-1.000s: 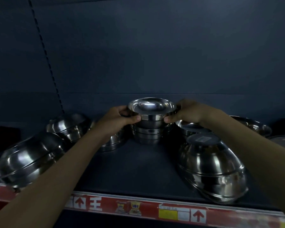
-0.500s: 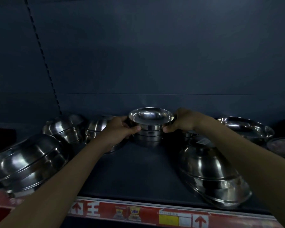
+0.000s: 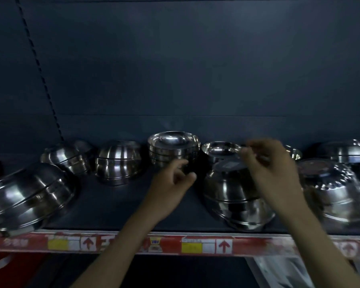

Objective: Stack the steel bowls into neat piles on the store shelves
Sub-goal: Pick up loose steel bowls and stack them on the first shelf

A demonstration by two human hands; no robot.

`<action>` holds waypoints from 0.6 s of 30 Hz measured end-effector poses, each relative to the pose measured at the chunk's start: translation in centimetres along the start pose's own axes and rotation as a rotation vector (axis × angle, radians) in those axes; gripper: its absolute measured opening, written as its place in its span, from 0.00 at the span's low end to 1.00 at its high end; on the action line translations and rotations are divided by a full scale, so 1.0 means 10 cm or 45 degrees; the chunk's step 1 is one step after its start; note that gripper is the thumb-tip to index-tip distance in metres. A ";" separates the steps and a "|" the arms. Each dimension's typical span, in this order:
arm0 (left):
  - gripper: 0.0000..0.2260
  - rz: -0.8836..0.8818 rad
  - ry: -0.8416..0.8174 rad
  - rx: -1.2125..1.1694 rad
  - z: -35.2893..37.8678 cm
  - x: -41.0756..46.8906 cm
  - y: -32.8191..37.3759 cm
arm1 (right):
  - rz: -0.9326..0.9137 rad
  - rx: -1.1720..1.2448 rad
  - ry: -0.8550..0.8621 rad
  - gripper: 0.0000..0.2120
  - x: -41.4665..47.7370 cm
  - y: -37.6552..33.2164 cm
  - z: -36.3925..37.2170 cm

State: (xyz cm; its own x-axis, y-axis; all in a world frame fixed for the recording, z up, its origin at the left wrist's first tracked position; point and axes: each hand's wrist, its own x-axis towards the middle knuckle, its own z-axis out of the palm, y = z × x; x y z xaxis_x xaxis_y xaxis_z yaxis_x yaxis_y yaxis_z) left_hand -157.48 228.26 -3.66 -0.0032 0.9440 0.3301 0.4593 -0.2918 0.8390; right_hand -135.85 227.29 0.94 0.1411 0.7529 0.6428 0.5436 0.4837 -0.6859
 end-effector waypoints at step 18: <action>0.39 0.011 -0.320 0.076 0.36 -0.18 -0.10 | 0.313 0.226 -0.177 0.33 -0.62 0.68 -0.15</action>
State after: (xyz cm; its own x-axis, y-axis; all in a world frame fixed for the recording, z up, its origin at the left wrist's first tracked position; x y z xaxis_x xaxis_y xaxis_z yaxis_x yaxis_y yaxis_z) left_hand -154.70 227.46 -6.63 0.2183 0.9523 0.2132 0.5102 -0.2976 0.8069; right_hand -131.77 225.25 -7.17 0.1291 0.9044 0.4066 0.3533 0.3412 -0.8711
